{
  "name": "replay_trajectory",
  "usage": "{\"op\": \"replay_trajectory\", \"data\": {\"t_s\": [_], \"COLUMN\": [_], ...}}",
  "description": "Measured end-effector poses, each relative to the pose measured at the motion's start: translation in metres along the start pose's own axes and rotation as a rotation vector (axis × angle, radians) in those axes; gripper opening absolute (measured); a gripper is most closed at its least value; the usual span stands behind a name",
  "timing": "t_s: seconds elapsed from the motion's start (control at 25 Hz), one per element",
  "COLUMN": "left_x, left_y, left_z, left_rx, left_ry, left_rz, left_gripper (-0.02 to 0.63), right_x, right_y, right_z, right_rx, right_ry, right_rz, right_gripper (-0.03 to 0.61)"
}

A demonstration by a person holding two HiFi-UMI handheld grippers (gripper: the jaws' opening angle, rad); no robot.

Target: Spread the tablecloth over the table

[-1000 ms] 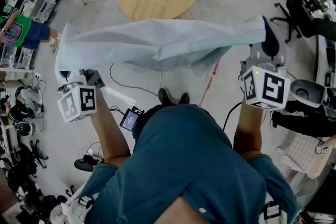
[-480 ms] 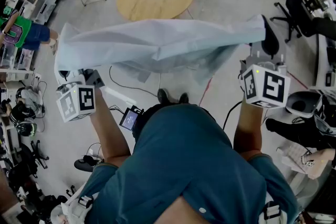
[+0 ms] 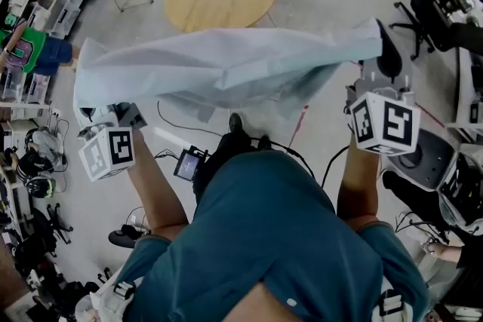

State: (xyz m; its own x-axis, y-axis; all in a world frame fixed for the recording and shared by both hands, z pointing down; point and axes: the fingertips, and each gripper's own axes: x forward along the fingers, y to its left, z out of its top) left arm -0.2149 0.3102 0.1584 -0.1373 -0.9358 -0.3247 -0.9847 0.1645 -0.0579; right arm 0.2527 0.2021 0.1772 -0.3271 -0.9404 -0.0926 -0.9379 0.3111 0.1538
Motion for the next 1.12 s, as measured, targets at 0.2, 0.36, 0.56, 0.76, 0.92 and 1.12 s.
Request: {"op": "replay_trajectory", "data": {"t_s": [0.2,0.36,0.56,0.76,0.92,1.12], "left_x": [0.010,0.034,0.061,0.087,0.108,0.136], "left_y": [-0.002,0.007,0.014,0.017,0.026,0.032], "left_z": [-0.005,-0.019,-0.032,-0.049,-0.046,-0.056], "left_rx": [-0.010,-0.007,-0.013,-0.021,-0.024,-0.026], "left_ry": [-0.005,0.003,0.002,0.006,0.013,0.009], "left_rz": [0.003,0.011,0.010,0.004,0.001,-0.017], "left_gripper": [0.002,0.002,0.002,0.002,0.002,0.002], "right_x": [0.010,0.041,0.068,0.092,0.107,0.130], "right_y": [-0.006,-0.003,-0.004,-0.008,-0.006,-0.006], "right_z": [-0.005,-0.009,-0.010,-0.021,-0.009,-0.012], "right_rx": [-0.002,-0.007,-0.017,-0.020,-0.025,-0.026], "right_ry": [0.012,0.015,0.018,0.031,0.036,0.039], "right_rz": [-0.002,0.003,-0.007,-0.026,-0.034,-0.059], "right_gripper": [0.012,0.011,0.012,0.011,0.012,0.011]}}
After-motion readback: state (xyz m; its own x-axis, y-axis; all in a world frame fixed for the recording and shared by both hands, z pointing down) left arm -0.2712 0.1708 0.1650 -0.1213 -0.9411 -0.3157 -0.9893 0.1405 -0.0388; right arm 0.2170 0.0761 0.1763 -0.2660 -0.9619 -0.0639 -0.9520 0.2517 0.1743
